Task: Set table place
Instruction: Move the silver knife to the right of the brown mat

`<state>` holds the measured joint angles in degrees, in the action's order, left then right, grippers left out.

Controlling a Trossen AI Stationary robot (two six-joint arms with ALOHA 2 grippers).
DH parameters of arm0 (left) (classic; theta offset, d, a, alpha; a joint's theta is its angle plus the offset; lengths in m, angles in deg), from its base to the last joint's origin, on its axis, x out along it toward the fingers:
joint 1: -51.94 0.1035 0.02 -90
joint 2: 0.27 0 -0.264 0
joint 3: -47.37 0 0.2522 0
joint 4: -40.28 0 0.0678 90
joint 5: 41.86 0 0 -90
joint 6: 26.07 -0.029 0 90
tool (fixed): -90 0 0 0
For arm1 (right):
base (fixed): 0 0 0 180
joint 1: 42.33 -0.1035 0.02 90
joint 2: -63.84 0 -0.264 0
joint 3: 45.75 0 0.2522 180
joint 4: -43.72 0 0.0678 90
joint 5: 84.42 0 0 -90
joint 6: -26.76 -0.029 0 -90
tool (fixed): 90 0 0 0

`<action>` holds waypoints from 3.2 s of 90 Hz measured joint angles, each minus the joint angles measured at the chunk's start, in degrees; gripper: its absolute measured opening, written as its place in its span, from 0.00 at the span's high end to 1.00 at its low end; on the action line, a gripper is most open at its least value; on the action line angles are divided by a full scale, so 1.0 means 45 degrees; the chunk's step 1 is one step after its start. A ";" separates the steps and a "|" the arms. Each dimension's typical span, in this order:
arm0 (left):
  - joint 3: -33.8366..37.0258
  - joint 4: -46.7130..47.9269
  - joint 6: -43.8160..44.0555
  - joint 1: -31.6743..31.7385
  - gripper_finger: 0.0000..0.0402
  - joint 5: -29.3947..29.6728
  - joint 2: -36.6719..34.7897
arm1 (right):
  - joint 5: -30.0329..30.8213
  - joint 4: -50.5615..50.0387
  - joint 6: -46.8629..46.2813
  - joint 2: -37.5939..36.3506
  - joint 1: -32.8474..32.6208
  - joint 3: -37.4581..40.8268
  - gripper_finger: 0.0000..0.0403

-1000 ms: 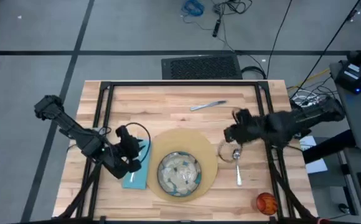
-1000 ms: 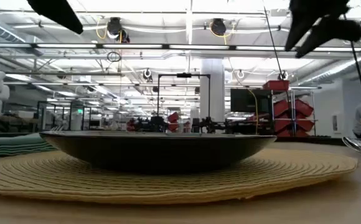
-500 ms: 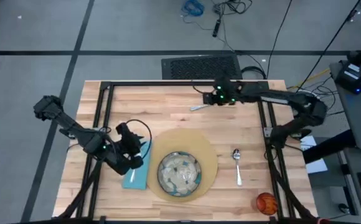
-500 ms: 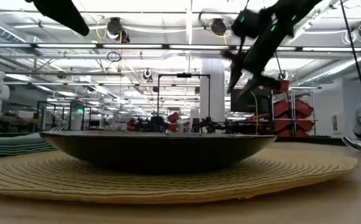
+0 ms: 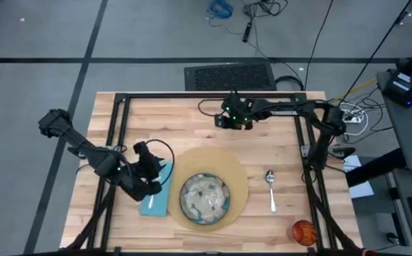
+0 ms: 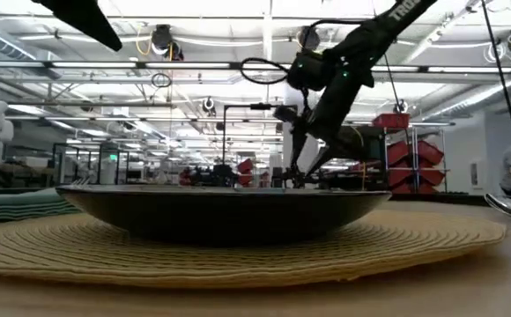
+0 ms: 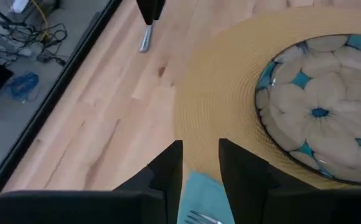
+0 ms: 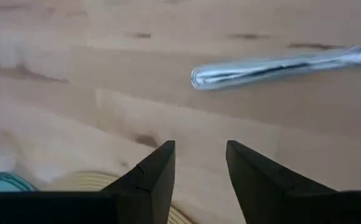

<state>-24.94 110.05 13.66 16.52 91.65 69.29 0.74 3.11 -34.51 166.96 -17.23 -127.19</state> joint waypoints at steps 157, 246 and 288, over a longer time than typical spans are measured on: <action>0.0000 -0.0345 0.0083 -0.0791 0.78 0.0005 0.0000 | -0.0944 -0.0269 1.2623 0.1348 0.2143 -0.0075 0.66; 0.0000 -0.0375 0.0097 -0.0704 0.78 -0.0092 0.0000 | 0.1102 -0.1212 1.6272 0.1362 0.1583 -0.0973 0.66; 0.0000 -0.0714 0.0087 -0.0704 0.78 -0.0477 0.0005 | 0.1899 -0.1255 1.6886 0.2233 0.1357 -0.1032 0.66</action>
<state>-24.94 106.83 14.05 13.35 89.51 69.31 9.29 -2.53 41.47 177.01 -11.12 -131.83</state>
